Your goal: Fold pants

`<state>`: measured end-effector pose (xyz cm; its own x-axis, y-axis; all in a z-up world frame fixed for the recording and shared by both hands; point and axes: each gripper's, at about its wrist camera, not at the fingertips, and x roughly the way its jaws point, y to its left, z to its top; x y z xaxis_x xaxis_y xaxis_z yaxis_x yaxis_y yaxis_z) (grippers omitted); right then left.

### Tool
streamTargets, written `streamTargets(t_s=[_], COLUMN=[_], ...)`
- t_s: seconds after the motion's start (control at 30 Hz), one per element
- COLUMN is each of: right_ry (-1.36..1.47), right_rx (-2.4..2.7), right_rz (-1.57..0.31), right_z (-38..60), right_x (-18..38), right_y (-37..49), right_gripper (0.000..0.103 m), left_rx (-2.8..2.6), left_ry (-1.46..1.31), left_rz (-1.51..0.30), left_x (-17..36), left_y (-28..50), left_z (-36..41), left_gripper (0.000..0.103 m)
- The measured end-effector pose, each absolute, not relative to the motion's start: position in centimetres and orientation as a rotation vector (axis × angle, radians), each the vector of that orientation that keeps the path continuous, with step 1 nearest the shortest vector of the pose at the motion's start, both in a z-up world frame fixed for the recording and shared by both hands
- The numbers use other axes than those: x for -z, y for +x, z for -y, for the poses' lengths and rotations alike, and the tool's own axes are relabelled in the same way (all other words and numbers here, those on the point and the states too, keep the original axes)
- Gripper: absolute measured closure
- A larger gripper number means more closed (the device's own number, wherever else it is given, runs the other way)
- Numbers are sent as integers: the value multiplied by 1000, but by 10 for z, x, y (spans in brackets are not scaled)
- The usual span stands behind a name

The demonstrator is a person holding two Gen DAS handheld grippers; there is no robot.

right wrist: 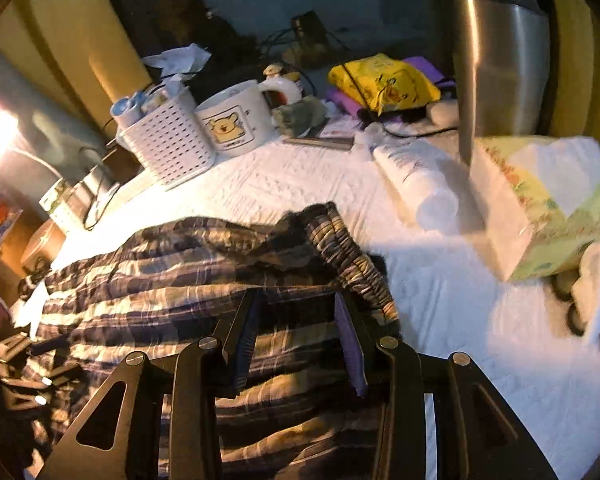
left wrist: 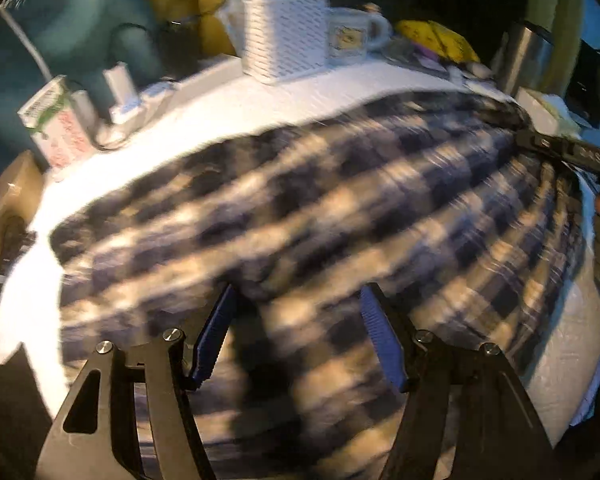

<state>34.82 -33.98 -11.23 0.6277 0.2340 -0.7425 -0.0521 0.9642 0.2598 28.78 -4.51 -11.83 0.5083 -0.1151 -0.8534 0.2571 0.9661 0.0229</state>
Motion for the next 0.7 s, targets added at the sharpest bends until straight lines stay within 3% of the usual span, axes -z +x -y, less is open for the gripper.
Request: streamTargets(t_s=[0.33,0.4,0.5,0.7], right_ry=[190,168,223,238], right_rx=[-219,-225,-212,-129], right_rz=[-788,-810,-879,-956], right_z=[331,321,316,314], right_x=[74,79,96,119], right_y=[344,355,376,408], right_gripper=[63,63,76,75], left_rx=[143,149,152,153], left_ry=[139,124,110,85], left_rz=[-988,-988,-999,-986], left_x=[114,117,125,137], left_y=[344,353,365,380], left_z=[-17,-22,-28,-39], left_gripper=[38,38,38,36])
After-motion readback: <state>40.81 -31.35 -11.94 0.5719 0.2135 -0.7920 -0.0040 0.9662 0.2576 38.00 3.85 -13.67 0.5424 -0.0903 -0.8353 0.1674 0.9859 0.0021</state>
